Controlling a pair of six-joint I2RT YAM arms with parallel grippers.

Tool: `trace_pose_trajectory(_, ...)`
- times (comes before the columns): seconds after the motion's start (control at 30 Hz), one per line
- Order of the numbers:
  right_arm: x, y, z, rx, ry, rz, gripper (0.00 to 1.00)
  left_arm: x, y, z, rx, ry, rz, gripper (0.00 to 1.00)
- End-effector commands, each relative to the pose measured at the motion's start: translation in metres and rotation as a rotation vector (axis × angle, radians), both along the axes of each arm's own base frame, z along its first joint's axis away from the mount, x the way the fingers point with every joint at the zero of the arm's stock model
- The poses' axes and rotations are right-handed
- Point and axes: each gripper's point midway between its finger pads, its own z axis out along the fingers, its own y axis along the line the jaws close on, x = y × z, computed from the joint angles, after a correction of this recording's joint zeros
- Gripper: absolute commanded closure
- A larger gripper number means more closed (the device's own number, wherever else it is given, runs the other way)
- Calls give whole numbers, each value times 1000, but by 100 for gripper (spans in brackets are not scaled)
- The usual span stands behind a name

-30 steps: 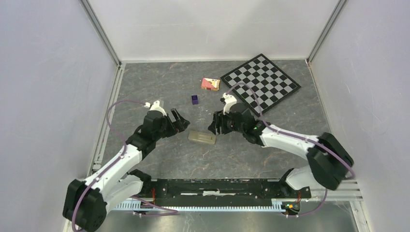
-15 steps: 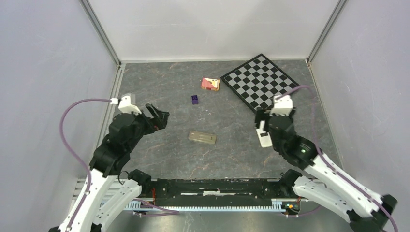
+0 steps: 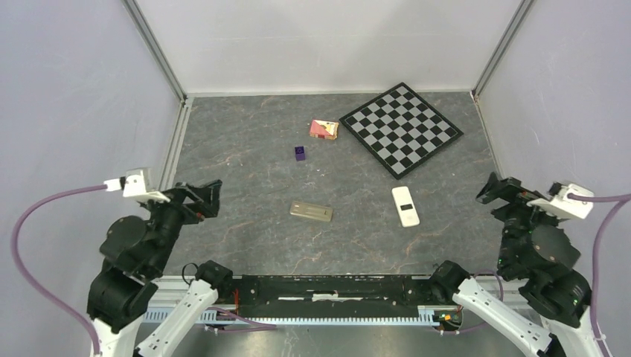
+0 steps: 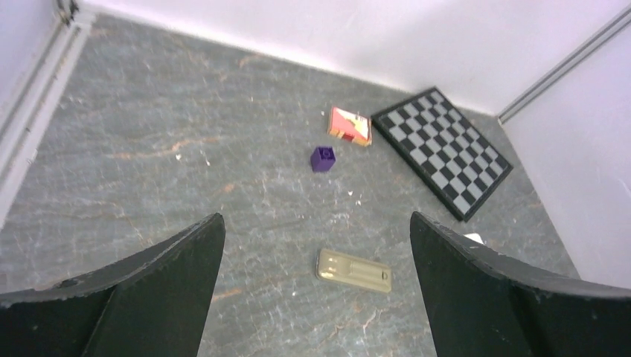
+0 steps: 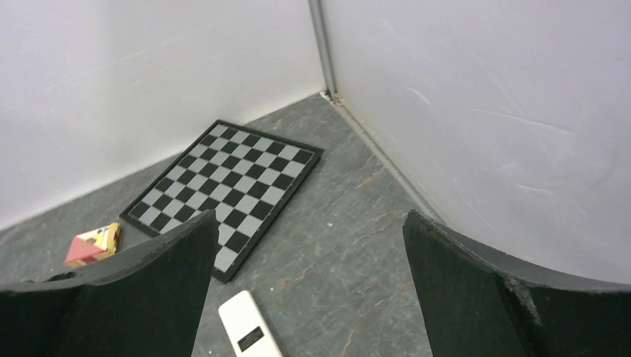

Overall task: Load the batteries into the remote control
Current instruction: Reset both arms

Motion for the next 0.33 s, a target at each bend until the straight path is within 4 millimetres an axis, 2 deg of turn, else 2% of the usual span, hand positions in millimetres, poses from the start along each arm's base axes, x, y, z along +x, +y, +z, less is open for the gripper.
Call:
trace_pose_trajectory(0.0,-18,-28,8,-28,10,-95,2,-15,18,19,71,-71,29,0)
trace_pose_trajectory(0.1,-22,-31,12,-8,-9,-95,2,-19,19,22,61,-86,24,0)
trace_pose_trajectory(0.3,-15,-23,1,-20,14,-79,2,-19,17,18,61,-81,18,0)
